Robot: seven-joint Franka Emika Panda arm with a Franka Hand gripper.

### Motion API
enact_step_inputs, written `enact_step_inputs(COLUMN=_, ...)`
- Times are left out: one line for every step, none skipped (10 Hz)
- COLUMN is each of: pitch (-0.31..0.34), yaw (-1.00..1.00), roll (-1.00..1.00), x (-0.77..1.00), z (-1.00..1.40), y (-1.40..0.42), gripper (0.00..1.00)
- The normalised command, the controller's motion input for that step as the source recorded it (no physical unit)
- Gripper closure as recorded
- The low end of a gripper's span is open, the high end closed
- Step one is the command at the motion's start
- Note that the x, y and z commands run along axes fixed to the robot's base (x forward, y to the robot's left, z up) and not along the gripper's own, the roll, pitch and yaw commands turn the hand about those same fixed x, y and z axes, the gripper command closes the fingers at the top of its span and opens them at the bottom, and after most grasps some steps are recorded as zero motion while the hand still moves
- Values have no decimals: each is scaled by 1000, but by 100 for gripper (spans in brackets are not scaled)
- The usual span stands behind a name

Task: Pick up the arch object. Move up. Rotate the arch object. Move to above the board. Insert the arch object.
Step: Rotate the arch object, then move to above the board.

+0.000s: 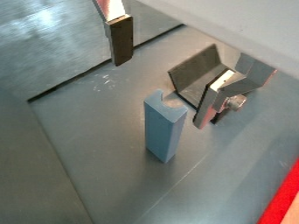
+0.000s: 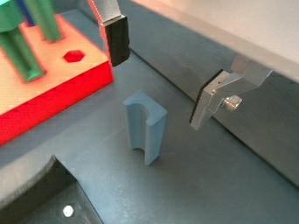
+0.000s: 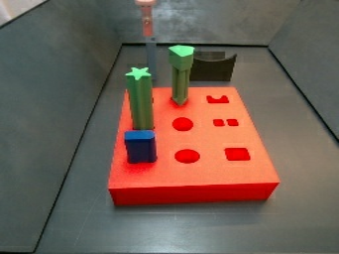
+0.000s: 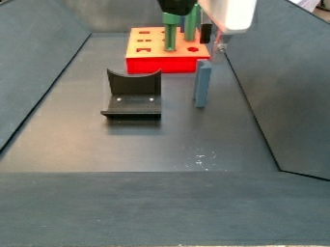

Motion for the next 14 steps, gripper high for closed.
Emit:
enact_step_inputs(pitch=4, yaw=-298, roll=-7, x=41, z=-40, y=22, gripper=0)
enact_step_inputs(pitch=4, yaw=-164, roll=-7, x=0, z=-1000, y=0, gripper=0)
enact_step_inputs(pitch=-9, yaw=-111, roll=-2, x=10, z=-1000, y=3, gripper=0)
enact_step_inputs(pitch=-19, yaw=-82, roll=11, x=15, z=-1000, y=12, gripper=0)
enact_step_inputs(pitch=-26, yaw=-65, roll=23, x=17, z=-1000, y=21, gripper=0)
enact_step_inputs(pitch=-31, yaw=-50, roll=31, x=17, z=-873, y=22, gripper=0)
enact_step_inputs(pitch=-33, yaw=-37, roll=40, x=19, z=-739, y=22, gripper=0)
enact_step_inputs(pitch=-35, yaw=-22, roll=52, x=23, z=-560, y=20, gripper=0)
enact_step_inputs(pitch=-33, yaw=-15, roll=62, x=28, z=-430, y=18, gripper=0)
enact_step_inputs(pitch=-28, yaw=-14, roll=75, x=30, z=-307, y=18, gripper=0)
enact_step_inputs(pitch=-26, yaw=-12, roll=87, x=38, z=-189, y=17, gripper=0)
enact_step_inputs(pitch=-13, yaw=-8, roll=98, x=0, z=0, y=0, gripper=100)
enact_step_inputs(pitch=171, yaw=154, roll=-91, x=29, z=1000, y=172, gripper=100)
enact_step_inputs(pitch=184, yaw=134, roll=-100, x=23, z=1000, y=166, gripper=100)
